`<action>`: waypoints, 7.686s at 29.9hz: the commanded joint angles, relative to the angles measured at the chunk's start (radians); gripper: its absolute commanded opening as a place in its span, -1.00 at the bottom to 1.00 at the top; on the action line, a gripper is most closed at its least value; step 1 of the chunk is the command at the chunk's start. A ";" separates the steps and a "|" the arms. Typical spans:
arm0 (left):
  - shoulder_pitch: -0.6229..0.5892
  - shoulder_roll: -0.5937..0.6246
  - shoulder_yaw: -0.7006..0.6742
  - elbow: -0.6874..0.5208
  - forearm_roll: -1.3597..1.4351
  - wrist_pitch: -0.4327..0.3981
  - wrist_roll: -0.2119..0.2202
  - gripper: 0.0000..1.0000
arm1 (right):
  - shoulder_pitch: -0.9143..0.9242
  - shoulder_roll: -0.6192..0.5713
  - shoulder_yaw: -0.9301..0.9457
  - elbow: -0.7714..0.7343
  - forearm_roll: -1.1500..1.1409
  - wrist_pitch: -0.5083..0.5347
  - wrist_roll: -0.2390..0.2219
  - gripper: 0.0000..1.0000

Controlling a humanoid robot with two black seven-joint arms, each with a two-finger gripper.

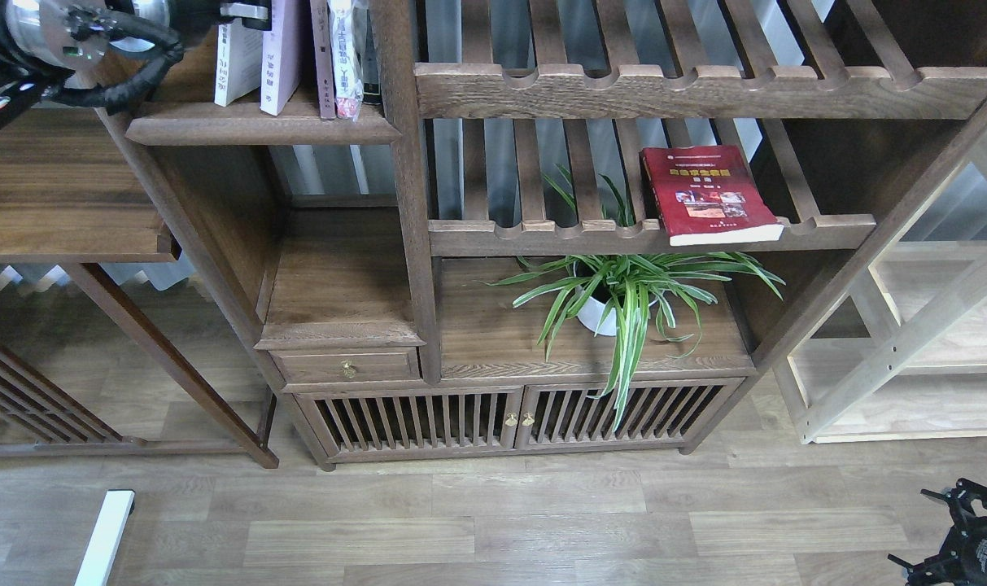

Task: Organize books on shelf
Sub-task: 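Press the white book upright into the top shelf with the left gripper, then withdraw the left gripper down from the shelf and raise the right gripper, then reach the right gripper to the red book on the middle shelf, then grasp the red book's edge with the right gripper and pull it off the shelf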

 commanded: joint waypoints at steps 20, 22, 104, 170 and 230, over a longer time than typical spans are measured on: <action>-0.001 0.053 0.002 -0.011 -0.011 -0.078 0.001 0.62 | -0.008 0.001 -0.002 0.000 -0.011 -0.006 0.000 1.00; -0.001 0.067 0.002 -0.014 -0.015 -0.096 0.001 0.63 | -0.010 0.001 -0.002 0.000 -0.011 -0.006 0.000 1.00; 1.300 0.186 0.003 -0.199 0.528 -0.330 -0.493 0.78 | 0.196 0.103 0.006 0.163 -0.205 -0.308 0.000 1.00; 1.403 -0.051 0.012 0.067 0.517 -0.152 -0.559 0.79 | 0.581 0.472 -0.115 -0.368 -0.296 -0.308 0.000 0.04; 1.397 -0.062 0.006 0.145 0.517 -0.159 -0.579 0.80 | 0.351 -0.088 0.184 0.405 -0.284 -0.308 0.000 -0.99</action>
